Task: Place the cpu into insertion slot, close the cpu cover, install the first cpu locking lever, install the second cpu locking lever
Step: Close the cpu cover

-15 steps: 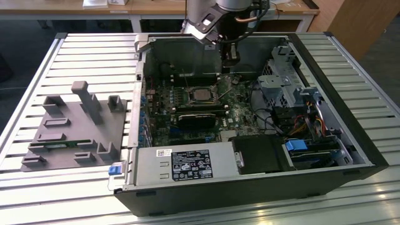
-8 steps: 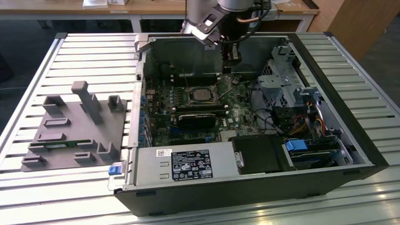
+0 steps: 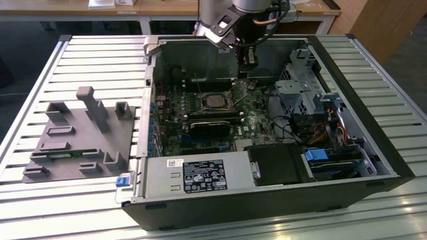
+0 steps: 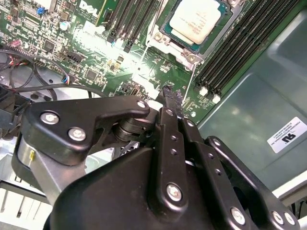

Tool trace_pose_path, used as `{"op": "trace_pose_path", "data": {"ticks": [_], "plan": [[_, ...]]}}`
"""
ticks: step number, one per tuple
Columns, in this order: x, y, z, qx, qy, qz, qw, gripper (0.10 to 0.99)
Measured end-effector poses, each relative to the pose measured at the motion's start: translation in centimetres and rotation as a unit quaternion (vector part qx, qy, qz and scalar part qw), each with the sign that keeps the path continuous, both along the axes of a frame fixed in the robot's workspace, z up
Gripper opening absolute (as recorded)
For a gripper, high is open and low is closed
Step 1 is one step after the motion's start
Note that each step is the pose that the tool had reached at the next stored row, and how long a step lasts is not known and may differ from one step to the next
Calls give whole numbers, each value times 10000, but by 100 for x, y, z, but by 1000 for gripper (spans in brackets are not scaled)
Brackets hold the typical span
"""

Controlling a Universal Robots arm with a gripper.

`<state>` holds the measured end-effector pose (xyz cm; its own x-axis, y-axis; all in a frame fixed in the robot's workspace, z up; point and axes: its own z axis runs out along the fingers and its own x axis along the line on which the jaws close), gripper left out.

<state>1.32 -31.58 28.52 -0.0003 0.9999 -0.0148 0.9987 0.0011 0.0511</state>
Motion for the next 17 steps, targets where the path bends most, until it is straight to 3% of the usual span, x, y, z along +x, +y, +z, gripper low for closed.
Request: {"op": "trace_pose_path", "data": {"ticks": [10,17], "plan": [[7,0,-33,1,0,-59,10000,106],[58,0,-79,0,0,-94,10000,106]]}}
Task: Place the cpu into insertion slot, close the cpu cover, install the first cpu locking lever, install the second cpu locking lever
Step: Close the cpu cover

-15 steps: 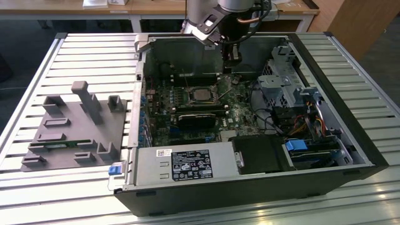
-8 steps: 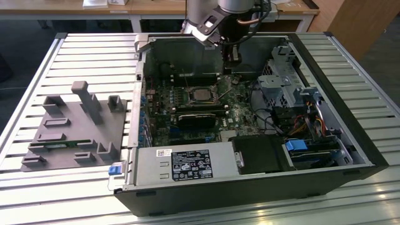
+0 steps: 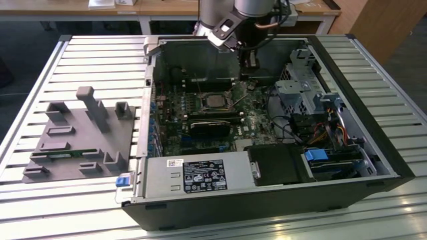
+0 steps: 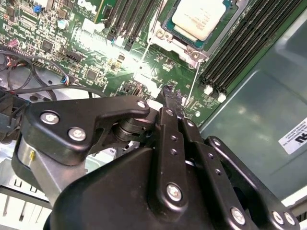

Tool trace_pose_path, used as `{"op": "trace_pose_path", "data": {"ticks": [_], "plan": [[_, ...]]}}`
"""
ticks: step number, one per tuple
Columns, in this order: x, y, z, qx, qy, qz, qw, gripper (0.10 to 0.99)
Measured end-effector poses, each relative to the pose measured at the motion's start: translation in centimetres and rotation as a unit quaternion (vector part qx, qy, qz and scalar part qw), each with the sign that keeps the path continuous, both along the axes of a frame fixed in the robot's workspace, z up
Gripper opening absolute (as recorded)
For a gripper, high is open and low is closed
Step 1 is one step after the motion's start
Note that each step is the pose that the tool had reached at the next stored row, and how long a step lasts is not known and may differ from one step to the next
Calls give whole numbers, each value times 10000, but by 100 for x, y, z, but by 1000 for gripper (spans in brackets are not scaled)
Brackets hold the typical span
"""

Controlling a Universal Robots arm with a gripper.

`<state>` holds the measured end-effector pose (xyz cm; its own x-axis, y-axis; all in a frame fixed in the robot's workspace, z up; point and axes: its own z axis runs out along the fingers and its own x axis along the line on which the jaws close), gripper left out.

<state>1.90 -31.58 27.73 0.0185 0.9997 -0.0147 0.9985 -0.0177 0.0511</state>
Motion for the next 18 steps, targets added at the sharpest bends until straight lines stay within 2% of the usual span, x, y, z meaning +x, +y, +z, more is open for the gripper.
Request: {"op": "trace_pose_path", "data": {"ticks": [6,11,18], "plan": [[58,1,-14,-1,2,0,10000,106],[91,1,-24,0,17,0,10000,106],[104,1,-49,0,20,0,10000,106]]}}
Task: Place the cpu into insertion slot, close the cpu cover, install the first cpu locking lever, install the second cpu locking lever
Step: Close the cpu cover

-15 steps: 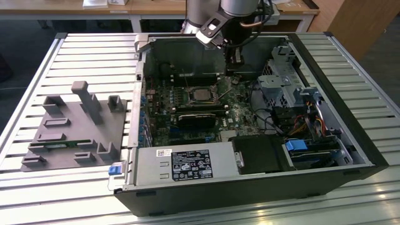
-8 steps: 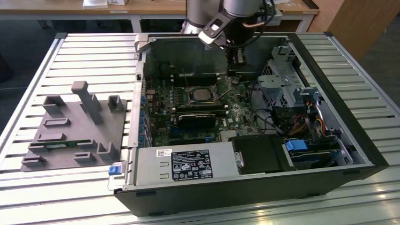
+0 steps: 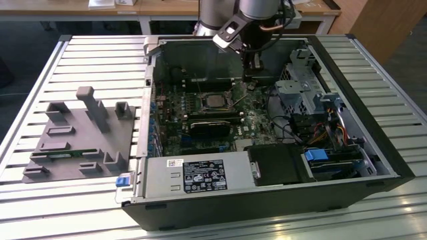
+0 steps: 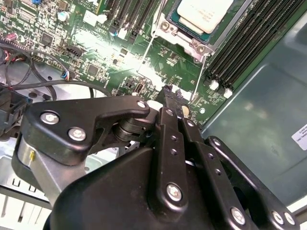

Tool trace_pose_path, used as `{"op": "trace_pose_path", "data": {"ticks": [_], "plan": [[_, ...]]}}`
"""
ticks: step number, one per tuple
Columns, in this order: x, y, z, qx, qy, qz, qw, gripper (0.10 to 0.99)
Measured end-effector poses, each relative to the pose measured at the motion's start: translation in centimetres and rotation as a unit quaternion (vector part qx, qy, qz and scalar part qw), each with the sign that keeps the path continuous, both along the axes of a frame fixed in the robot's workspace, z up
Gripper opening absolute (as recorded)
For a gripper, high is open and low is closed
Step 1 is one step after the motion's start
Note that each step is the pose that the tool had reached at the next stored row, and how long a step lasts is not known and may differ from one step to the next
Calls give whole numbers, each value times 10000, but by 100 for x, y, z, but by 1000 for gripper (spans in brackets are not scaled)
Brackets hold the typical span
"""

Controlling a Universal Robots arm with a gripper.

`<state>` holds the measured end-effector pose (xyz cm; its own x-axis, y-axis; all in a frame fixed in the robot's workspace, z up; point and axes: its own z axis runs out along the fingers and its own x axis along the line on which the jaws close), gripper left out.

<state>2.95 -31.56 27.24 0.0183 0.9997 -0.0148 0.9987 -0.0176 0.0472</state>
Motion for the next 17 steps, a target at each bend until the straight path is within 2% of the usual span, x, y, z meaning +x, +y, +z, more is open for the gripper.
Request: {"op": "trace_pose_path", "data": {"ticks": [17], "plan": [[79,3,-80,0,0,-1,10000,106]]}}
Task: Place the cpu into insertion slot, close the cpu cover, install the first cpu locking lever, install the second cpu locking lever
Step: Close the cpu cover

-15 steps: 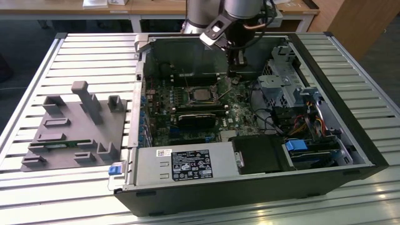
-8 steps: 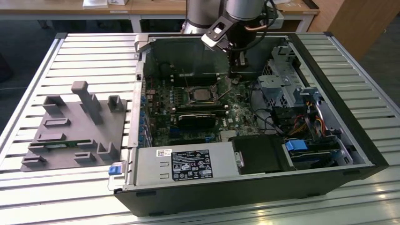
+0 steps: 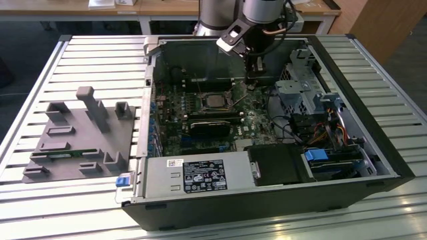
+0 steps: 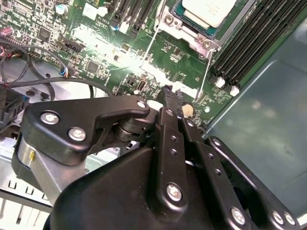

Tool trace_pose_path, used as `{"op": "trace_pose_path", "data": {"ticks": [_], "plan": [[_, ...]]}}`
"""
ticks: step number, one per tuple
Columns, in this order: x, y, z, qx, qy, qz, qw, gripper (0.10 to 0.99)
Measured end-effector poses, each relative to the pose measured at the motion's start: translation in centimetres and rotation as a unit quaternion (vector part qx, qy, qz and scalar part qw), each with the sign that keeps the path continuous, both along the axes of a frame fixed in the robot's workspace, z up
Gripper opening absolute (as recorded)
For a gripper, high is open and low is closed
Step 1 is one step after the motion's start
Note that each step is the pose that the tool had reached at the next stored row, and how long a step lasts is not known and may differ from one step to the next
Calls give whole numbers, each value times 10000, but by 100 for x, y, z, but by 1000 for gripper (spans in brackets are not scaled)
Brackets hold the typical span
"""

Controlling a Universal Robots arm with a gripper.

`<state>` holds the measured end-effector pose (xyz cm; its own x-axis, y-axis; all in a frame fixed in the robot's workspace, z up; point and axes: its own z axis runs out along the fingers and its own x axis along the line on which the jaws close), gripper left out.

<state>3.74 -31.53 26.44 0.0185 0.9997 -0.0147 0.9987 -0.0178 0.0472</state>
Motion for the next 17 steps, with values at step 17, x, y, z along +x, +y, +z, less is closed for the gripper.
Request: {"op": "trace_pose_path", "data": {"ticks": [17], "plan": [[95,16,-78,0,0,-2,10000,106]]}}
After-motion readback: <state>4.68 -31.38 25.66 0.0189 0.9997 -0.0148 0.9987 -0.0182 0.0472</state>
